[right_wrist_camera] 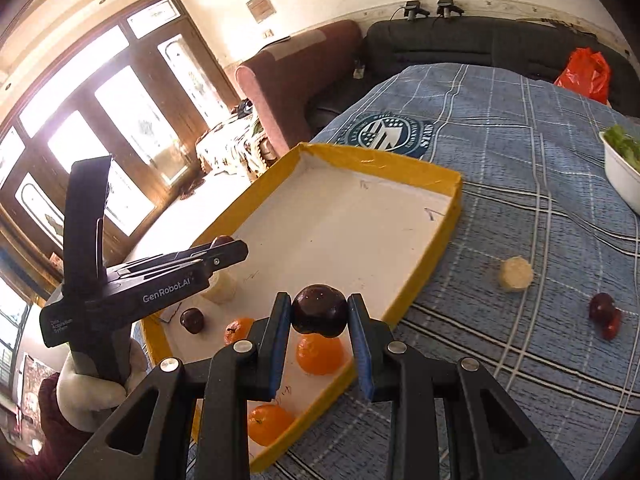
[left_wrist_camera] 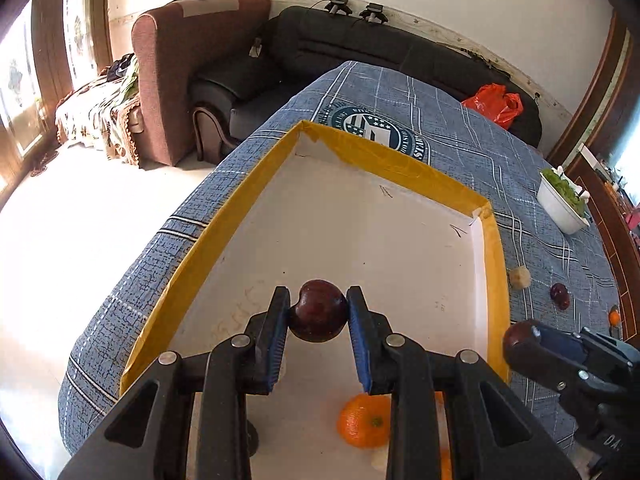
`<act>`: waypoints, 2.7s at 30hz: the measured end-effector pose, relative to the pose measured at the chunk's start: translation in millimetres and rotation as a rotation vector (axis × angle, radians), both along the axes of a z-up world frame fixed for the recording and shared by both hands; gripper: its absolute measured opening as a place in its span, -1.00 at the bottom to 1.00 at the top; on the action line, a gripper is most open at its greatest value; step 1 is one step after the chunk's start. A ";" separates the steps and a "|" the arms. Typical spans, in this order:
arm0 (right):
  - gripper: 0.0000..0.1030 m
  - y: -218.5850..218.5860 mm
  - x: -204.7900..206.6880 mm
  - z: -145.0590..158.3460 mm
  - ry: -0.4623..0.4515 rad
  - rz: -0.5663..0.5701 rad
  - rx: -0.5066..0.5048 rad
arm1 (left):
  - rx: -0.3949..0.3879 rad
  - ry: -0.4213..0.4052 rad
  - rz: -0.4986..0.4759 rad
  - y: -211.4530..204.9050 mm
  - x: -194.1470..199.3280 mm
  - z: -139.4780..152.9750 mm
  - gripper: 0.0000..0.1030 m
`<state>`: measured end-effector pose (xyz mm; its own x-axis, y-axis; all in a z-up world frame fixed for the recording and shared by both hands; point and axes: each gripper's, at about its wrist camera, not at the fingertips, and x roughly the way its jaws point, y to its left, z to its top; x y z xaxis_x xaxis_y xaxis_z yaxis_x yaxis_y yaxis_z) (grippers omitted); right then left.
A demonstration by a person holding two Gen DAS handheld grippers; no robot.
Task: Organize fruits
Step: 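Carry both plums into the yellow tray and open both tools, then grasp the orange beside the black phone with the right tool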
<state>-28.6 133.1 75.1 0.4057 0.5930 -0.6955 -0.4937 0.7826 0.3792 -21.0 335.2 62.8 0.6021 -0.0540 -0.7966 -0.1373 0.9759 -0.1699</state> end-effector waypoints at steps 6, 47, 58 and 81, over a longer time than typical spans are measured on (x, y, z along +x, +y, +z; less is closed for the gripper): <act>-0.37 34.6 10.0 -22.2 0.029 0.029 -0.052 | -0.037 -0.008 0.015 11.7 -1.2 -4.6 -0.46; 0.21 -147.4 -26.8 -18.1 0.012 -0.302 -0.091 | -0.221 -0.069 -0.162 -123.2 -81.6 30.6 0.67; 0.56 -278.4 -30.5 -32.4 0.078 -0.553 -0.219 | -0.104 0.008 -0.354 -221.5 -83.8 -5.7 0.67; 0.26 -470.9 24.6 -37.4 0.139 -0.921 -0.410 | 0.006 0.067 -0.430 -272.8 -81.1 -51.9 0.83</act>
